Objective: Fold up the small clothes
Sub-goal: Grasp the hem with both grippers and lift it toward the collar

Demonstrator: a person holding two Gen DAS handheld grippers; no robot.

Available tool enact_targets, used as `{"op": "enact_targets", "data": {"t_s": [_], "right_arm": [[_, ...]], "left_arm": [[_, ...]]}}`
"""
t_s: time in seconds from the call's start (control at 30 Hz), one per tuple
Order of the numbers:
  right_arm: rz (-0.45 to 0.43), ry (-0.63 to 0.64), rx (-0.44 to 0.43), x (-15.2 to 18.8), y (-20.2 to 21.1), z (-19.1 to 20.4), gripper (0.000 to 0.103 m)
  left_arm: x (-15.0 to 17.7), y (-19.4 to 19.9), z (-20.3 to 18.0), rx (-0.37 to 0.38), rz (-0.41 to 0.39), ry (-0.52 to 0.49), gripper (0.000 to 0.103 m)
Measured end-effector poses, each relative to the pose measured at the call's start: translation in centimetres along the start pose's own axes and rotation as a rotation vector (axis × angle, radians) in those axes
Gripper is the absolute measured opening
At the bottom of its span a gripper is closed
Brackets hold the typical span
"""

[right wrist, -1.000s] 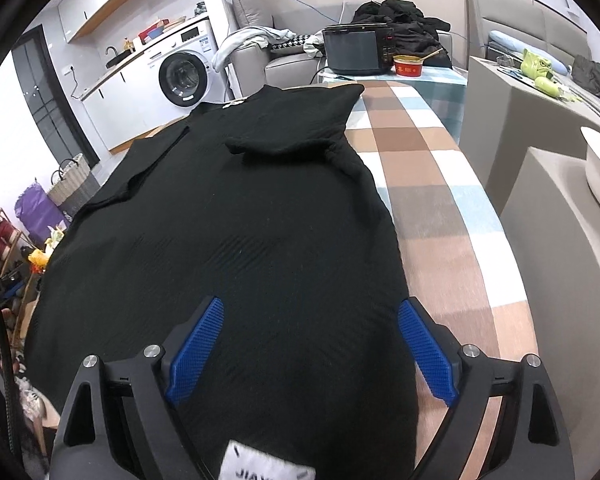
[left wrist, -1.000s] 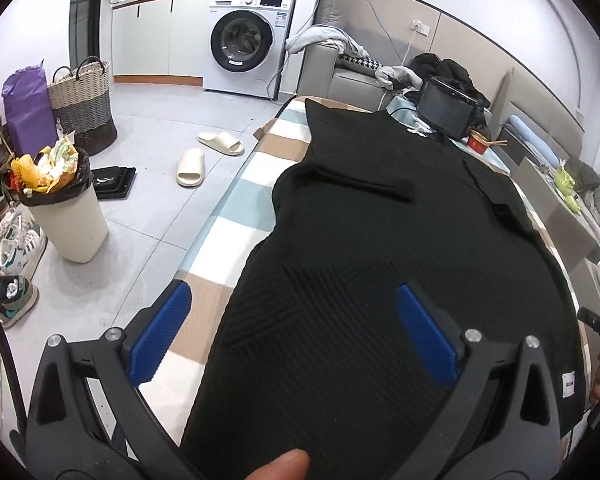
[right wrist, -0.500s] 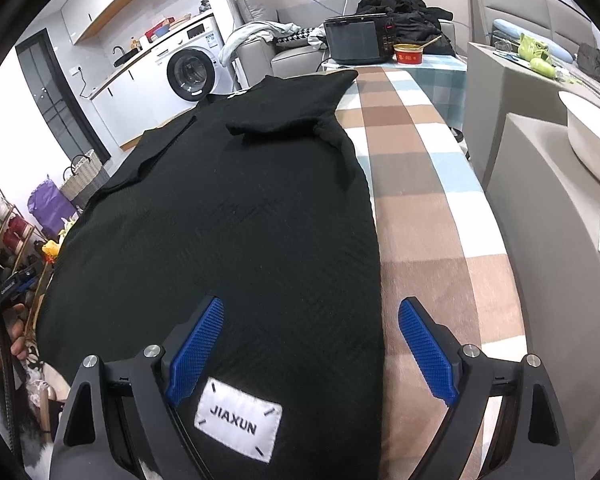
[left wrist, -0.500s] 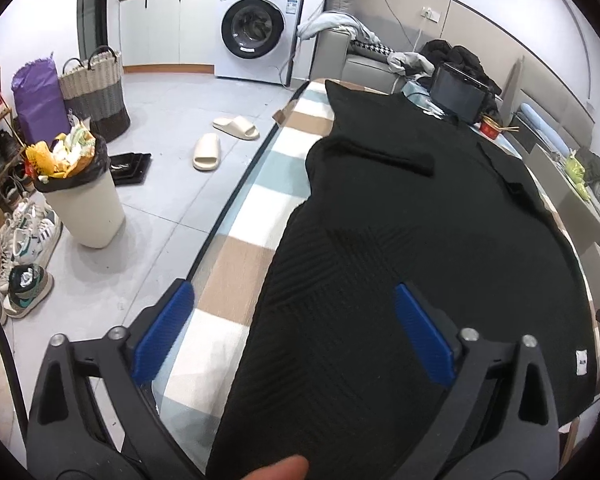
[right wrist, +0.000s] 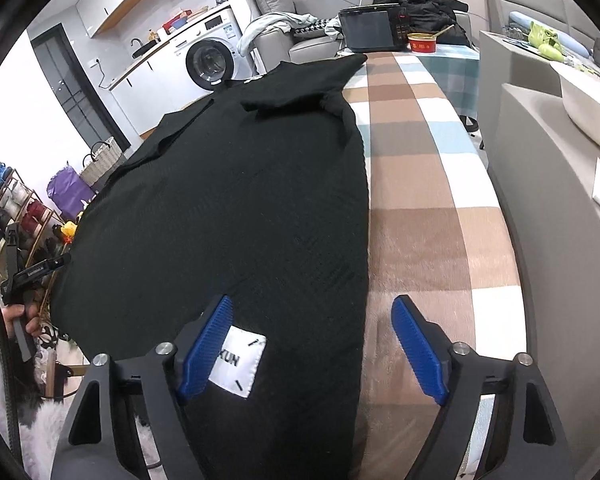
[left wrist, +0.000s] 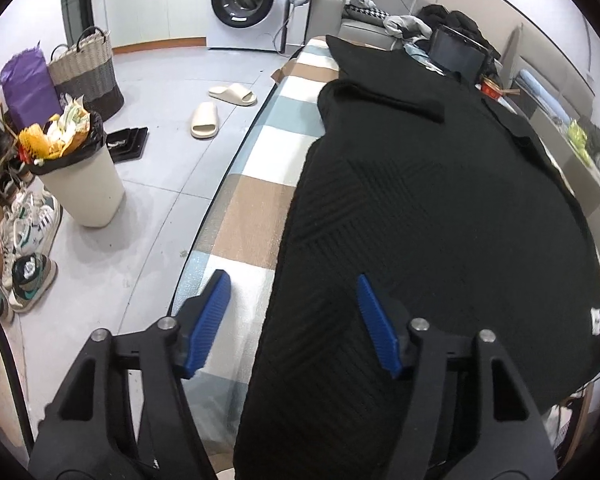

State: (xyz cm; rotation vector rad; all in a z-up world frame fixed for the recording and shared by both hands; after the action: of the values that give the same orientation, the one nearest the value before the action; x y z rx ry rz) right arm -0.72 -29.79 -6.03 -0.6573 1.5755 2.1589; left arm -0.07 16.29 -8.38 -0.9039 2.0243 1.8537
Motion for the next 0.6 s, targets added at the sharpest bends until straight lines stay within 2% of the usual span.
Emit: {"op": "enact_targets", "data": {"t_s": [0.1, 0.13, 0.17, 0.23, 0.27, 0.3, 0.37, 0.6], "right_arm": [[0.004, -0.005, 0.004, 0.2, -0.3, -0.1, 0.073], [-0.003, 0.003, 0.01, 0.2, -0.3, 0.0, 0.072], [-0.005, 0.011, 0.012, 0.2, -0.4, 0.1, 0.066], [-0.009, 0.032, 0.028, 0.2, -0.6, 0.4, 0.051], [-0.012, 0.039, 0.043, 0.1, -0.7, 0.5, 0.037], [-0.007, 0.053, 0.057, 0.1, -0.9, 0.8, 0.018], [-0.018, 0.069, 0.048, 0.0, -1.0, 1.3, 0.008], [-0.151, 0.057, -0.007, -1.1, 0.9, 2.2, 0.006]], "left_arm": [[0.1, -0.3, -0.1, -0.009, -0.008, -0.023, 0.041], [0.1, -0.4, -0.1, -0.002, -0.011, -0.027, 0.027], [0.0, -0.4, -0.2, 0.005, -0.012, -0.029, 0.018], [0.1, -0.5, -0.3, 0.011, -0.02, -0.037, 0.008], [0.1, -0.5, -0.4, 0.017, -0.023, -0.041, 0.006], [0.1, -0.5, -0.5, 0.018, -0.032, -0.041, 0.006], [-0.1, -0.2, -0.5, 0.024, -0.053, -0.033, 0.006], [-0.9, 2.8, -0.9, 0.101, -0.139, 0.018, 0.005]]}}
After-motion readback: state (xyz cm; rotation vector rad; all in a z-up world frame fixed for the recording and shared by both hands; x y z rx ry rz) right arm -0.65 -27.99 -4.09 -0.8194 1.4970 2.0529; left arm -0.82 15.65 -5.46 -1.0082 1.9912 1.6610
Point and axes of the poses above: each gripper's, at about its wrist camera, not at the fingertips, and y roughly against the way its jaws point, z to its left, x to its underside, the point moved 1 cm from there along -y, roughly the way its jaws point, and after that the axes turned 4 degrees about y, right-handed, at the moved point
